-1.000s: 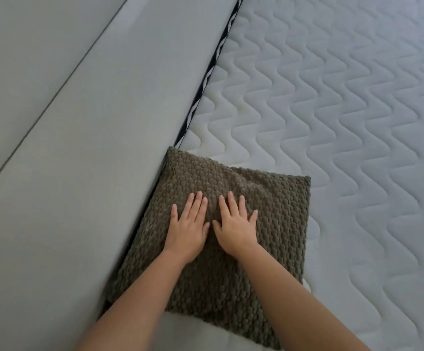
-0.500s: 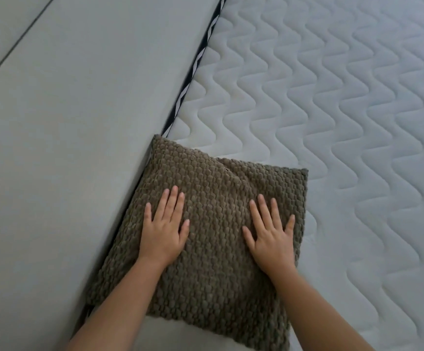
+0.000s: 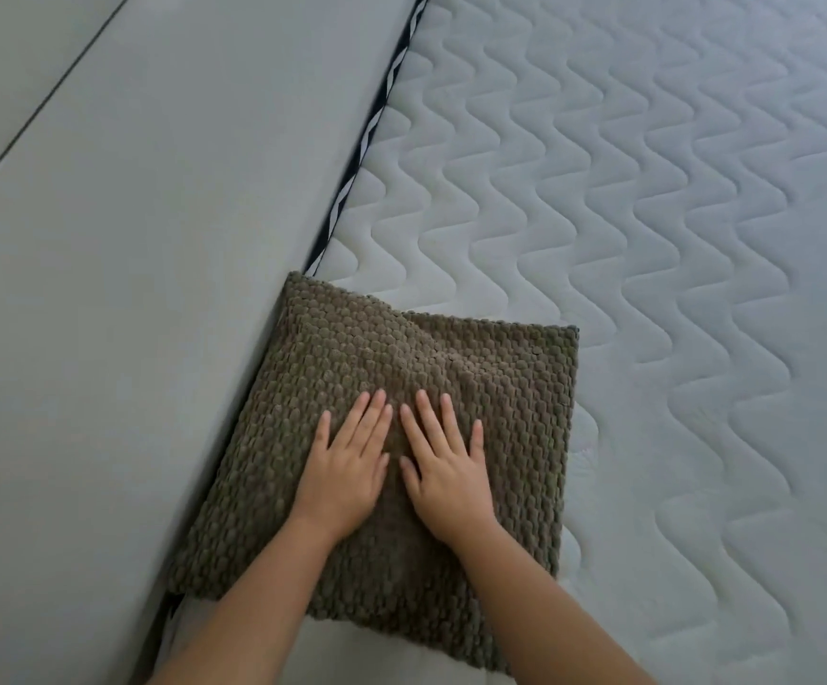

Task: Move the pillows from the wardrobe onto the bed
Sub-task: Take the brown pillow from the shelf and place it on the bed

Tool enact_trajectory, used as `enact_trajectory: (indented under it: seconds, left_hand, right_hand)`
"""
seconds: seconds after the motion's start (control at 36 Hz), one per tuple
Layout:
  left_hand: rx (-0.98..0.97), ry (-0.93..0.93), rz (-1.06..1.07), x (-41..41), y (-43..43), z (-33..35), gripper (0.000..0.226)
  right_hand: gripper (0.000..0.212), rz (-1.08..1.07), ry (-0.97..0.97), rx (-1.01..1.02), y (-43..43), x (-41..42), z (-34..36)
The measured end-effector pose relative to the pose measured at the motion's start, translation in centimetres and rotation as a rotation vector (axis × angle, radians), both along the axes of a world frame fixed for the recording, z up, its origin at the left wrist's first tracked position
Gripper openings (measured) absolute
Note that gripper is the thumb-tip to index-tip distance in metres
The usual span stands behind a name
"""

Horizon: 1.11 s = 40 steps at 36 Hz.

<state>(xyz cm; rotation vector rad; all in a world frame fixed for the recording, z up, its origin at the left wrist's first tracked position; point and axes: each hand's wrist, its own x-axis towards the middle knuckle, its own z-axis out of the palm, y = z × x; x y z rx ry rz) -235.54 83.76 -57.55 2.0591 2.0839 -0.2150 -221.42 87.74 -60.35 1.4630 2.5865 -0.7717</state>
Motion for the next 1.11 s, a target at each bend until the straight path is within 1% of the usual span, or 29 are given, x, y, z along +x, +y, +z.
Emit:
enact_trajectory:
  seconds: [0.11,0.14,0.19,0.31,0.44,0.5,0.53,0.58,0.61,0.72,0.81,0.92,1.0,1.11]
  left_hand:
    - [-0.016,0.027,-0.052,-1.6,-1.1,-0.7,0.053]
    - [-0.018,0.033,-0.036,-1.9,-1.2,-0.7,0.053]
    - [-0.049,0.021,0.028,-2.4,-1.6,-0.6,0.058]
    - [-0.088,-0.005,0.135,-3.3,-2.5,-0.1,0.064]
    - [-0.143,-0.02,0.183,-4.3,-4.1,1.2,0.07]
    - [-0.124,-0.031,0.185,-4.3,-4.4,2.0,0.068]
    - [-0.109,-0.042,0.199,-4.1,-4.5,2.4,0.061]
    - [-0.08,-0.085,0.273,-3.6,-4.4,3.4,0.047]
    - [-0.06,-0.129,0.309,-3.3,-4.2,4.0,0.043]
    - [0.048,-0.39,0.423,-1.6,-3.4,7.2,0.033]
    - [0.16,-0.586,0.486,0.6,-3.4,10.4,0.027]
    - [0.261,-0.805,0.608,3.0,-4.0,14.4,0.026]
    - [0.323,-0.977,0.73,4.2,-4.8,17.6,0.034]
    - [0.429,-1.122,0.815,4.9,-6.4,22.1,0.038]
  right_hand:
    - [0.059,0.056,-0.077,-0.012,0.2,2.6,-1.0]
    - [0.06,0.057,-0.096,-0.013,0.4,3.3,-1.1]
    - [0.06,0.044,-0.136,-0.005,0.8,4.7,-1.2]
    - [0.062,0.013,-0.161,-0.026,1.2,7.2,-1.5]
    - [0.062,0.004,-0.227,-0.102,1.5,9.4,-0.2]
    - [0.062,-0.004,-0.23,-0.145,1.8,9.7,0.9]
    - [0.06,-0.021,-0.213,-0.17,2.0,9.7,1.7]
    - [0.054,-0.076,-0.159,-0.195,2.5,9.3,3.6]
    - [0.049,-0.115,-0.125,-0.192,2.8,9.1,4.8]
    - [0.033,-0.254,0.078,-0.157,3.4,8.0,9.6]
    - [0.028,-0.344,0.209,-0.166,3.0,7.6,13.2]
    - [0.021,-0.485,0.417,-0.194,1.3,7.4,17.3]
    - [0.018,-0.593,0.581,-0.229,-0.8,7.1,20.5]
    - [0.028,-0.664,0.741,-0.262,-3.8,6.6,24.9]
